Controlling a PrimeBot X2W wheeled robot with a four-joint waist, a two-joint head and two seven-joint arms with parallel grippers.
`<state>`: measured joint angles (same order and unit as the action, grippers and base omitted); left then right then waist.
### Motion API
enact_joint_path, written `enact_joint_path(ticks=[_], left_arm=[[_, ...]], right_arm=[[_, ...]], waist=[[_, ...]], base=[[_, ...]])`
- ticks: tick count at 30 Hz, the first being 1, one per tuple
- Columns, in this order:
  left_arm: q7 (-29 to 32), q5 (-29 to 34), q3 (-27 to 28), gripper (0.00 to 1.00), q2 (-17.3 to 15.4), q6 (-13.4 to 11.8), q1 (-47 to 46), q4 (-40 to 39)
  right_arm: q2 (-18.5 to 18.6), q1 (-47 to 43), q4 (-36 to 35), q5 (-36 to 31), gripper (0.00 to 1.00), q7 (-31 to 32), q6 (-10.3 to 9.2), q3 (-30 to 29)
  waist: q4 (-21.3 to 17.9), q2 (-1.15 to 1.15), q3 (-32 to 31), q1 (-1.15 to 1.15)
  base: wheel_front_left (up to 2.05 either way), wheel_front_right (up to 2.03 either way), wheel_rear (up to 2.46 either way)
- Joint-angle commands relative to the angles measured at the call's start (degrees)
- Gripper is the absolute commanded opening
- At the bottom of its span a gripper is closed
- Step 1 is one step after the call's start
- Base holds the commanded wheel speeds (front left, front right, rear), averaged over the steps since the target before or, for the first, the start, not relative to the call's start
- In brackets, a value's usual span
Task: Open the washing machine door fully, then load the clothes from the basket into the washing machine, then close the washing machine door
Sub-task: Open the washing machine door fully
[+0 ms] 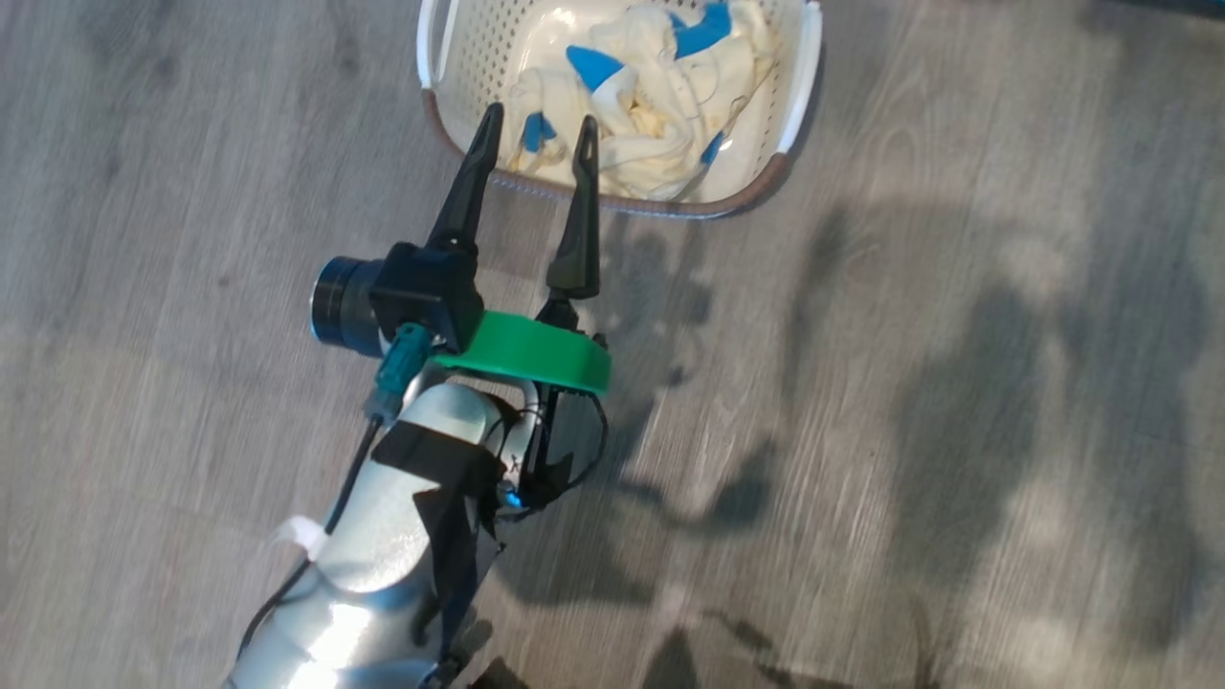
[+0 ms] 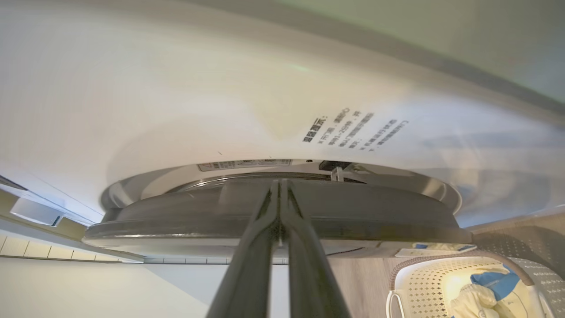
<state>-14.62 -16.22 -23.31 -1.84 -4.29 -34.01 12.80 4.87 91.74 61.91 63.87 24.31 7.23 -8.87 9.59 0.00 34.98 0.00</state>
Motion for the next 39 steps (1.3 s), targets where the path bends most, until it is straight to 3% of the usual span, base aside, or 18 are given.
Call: enact_joint_path(ticks=[1,23,39], left_arm=[[-0.38,-0.44,0.85,1.00,-1.04,-0.60,-0.84,-2.12],[-0.38,-2.11,-1.80,1.00,-1.04,-2.10,-2.34,-2.88],[-0.38,-1.91,-1.34,1.00,-1.04,-2.28,-2.46,-2.59]], right_arm=[[-1.08,3.71,-1.06,-0.59,0.00,0.56,0.25,0.32],[-1.45,10.89,6.59,-4.98,0.00,1.26,0.25,3.31],[-1.84,7.28,2.46,-3.12,0.00,7.61,0.25,5.76]], waist=[[0.78,0.00,0.83,0.00],[3.21,0.00,3.75,0.00],[2.21,0.00,3.35,0.00]], base=[[0.00,0.00,0.00],[0.00,0.00,0.00],[0.00,0.00,0.00]])
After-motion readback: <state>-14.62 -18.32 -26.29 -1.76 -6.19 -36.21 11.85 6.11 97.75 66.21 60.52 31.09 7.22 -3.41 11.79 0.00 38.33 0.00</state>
